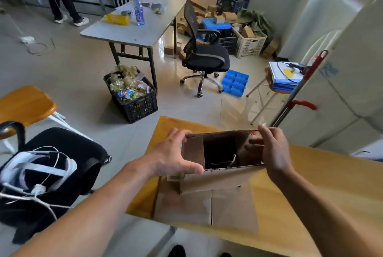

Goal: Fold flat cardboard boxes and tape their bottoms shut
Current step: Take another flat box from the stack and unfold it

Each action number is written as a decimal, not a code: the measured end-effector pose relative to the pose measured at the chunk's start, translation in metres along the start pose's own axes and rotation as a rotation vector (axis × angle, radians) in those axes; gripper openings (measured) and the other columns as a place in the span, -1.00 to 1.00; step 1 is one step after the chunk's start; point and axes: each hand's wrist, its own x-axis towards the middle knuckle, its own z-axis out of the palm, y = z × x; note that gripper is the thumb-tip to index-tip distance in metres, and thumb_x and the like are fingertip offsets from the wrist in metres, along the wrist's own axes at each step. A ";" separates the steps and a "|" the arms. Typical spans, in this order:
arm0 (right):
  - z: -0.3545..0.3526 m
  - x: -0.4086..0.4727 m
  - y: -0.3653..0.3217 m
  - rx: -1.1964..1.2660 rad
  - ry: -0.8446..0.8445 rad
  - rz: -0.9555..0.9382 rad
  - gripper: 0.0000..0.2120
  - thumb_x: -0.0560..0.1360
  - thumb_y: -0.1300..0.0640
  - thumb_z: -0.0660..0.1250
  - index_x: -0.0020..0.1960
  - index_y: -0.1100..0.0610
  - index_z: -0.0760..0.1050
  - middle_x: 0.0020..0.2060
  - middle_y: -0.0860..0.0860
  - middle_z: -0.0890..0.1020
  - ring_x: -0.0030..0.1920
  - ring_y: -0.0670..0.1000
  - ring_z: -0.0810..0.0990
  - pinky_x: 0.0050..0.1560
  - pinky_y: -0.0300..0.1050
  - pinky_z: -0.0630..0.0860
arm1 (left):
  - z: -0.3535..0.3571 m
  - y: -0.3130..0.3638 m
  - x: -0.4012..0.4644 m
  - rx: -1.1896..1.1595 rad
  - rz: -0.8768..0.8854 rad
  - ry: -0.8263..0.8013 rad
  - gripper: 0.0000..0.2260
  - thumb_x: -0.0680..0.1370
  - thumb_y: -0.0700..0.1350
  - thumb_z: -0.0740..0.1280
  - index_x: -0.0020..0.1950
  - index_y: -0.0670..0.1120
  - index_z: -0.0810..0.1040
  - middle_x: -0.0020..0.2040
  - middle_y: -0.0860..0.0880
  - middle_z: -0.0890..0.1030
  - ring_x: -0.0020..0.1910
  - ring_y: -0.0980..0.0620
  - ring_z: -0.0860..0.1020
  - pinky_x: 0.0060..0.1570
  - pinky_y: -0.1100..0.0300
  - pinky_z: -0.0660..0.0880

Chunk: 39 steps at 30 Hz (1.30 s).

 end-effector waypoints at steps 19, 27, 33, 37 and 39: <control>-0.001 -0.006 0.070 -0.352 0.024 0.126 -0.60 0.64 -0.17 0.09 -0.15 0.02 0.54 -0.21 -0.04 0.57 -0.13 0.01 0.51 -0.10 -0.04 0.40 | 0.096 0.005 0.000 -0.482 -0.119 0.462 -0.64 0.47 0.20 0.20 0.08 -0.02 0.49 -0.07 0.01 0.54 -0.06 -0.01 0.51 -0.13 0.21 0.38; -0.089 -0.022 0.044 -0.477 0.380 -0.071 -0.55 0.64 -0.25 -0.06 0.02 0.00 0.49 -0.08 -0.05 0.59 -0.05 0.05 0.52 -0.04 -0.02 0.39 | 0.118 0.105 0.006 -0.728 0.085 0.330 -0.49 0.37 0.51 0.21 0.08 0.17 0.49 -0.07 -0.04 0.53 -0.05 0.01 0.50 0.03 0.14 0.43; -0.278 -0.066 0.033 -0.333 0.674 -0.060 -0.55 0.63 -0.27 -0.03 -0.14 -0.01 0.45 -0.14 -0.01 0.59 -0.10 0.05 0.52 -0.08 -0.03 0.36 | 0.221 0.264 0.020 -0.347 0.470 0.381 -0.67 0.56 0.17 0.21 0.21 -0.01 0.42 0.01 -0.13 0.49 -0.02 -0.12 0.49 -0.05 0.12 0.45; -0.410 -0.129 0.042 -0.360 0.811 -0.001 -0.53 0.62 -0.29 -0.02 -0.14 0.00 0.48 -0.14 0.00 0.60 -0.07 0.07 0.55 -0.05 0.03 0.41 | 0.310 0.373 0.024 -0.446 0.542 0.374 -0.85 0.57 -0.03 0.23 0.02 -0.08 0.48 -0.17 0.08 0.52 -0.16 0.31 0.50 -0.21 0.54 0.33; -0.473 -0.163 0.046 -0.417 0.913 0.024 -0.50 0.62 -0.25 0.03 -0.24 0.07 0.44 -0.20 0.05 0.60 -0.10 0.13 0.55 -0.14 0.03 0.41 | 0.356 0.421 0.027 -0.502 0.563 0.312 -0.88 0.56 -0.01 0.23 -0.02 -0.04 0.47 -0.20 0.21 0.48 -0.20 0.43 0.47 -0.24 0.53 0.33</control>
